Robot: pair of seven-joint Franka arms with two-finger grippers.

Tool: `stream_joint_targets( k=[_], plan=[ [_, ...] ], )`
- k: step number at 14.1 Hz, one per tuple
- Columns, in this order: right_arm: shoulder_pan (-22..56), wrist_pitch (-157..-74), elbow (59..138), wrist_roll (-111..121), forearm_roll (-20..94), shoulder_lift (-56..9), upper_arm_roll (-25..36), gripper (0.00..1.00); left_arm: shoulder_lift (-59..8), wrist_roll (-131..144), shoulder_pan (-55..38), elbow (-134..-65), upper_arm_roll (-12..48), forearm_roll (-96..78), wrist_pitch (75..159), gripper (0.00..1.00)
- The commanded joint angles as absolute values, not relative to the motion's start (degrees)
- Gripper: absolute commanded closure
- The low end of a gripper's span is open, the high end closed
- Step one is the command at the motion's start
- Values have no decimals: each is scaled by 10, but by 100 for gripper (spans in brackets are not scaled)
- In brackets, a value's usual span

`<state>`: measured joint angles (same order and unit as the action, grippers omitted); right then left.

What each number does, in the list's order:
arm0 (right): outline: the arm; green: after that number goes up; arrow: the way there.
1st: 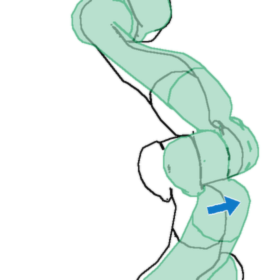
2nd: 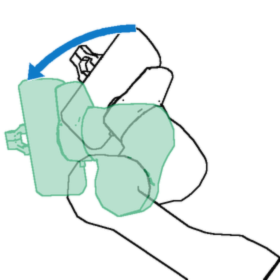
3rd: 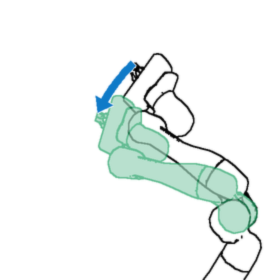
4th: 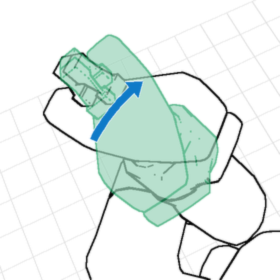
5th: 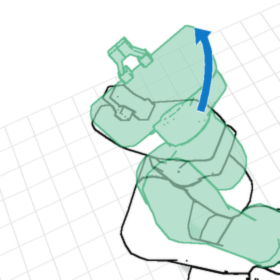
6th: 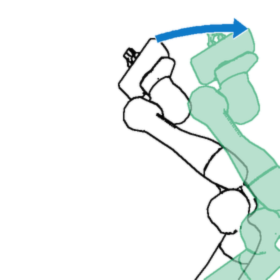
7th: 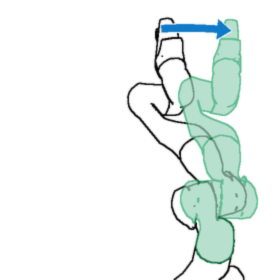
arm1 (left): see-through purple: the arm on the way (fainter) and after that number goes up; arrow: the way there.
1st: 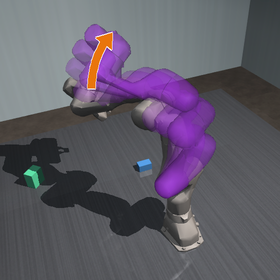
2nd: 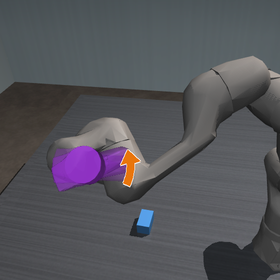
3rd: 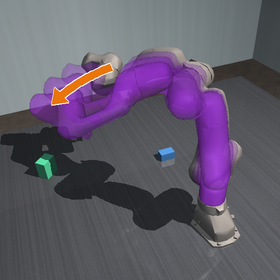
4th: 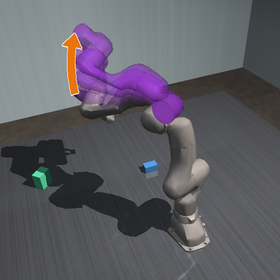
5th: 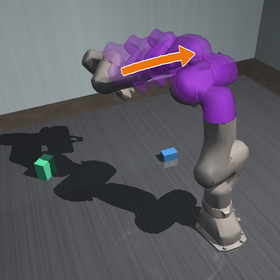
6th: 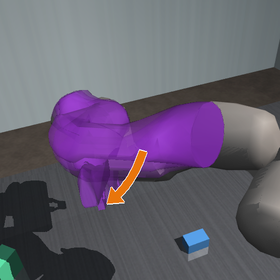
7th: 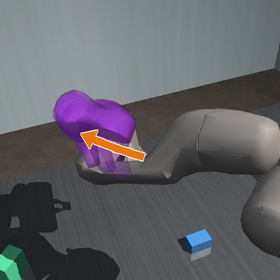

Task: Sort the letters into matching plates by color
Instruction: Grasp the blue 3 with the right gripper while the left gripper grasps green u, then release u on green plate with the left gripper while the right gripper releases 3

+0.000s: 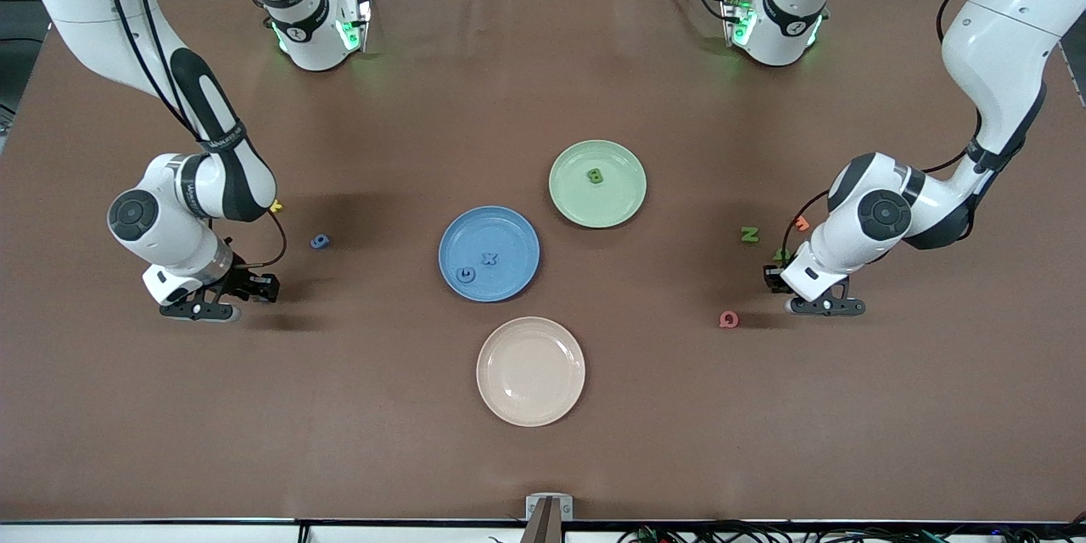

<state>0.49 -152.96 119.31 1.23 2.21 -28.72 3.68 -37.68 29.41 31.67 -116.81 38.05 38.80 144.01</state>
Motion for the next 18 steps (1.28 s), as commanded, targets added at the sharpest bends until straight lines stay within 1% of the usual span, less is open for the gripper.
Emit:
stream_joint_targets(
  k=[1,5,11,15,16,17,18],
  plan=[
    [-7,-1527,1186,18,23,-296,25,43,-386,304,317,-1164,380,404,1447,79],
    [-6,-1522,1187,17,23,-298,25,43,-358,318,316,-1171,395,403,1432,79],
    [-6,-1520,1190,17,24,-300,25,43,-334,409,321,-1171,487,395,1329,79],
    [-6,-1520,1190,17,24,-305,25,44,-335,532,317,-1172,573,395,1250,79],
    [-6,-1520,1189,17,24,-305,25,48,-337,557,314,-1172,591,395,1230,79],
    [-6,-1520,1190,17,24,-305,25,60,-340,584,304,-1172,605,395,1217,79],
    [-6,-1518,1189,16,24,-305,26,82,-342,608,291,-1173,609,395,1212,79]
  ],
)
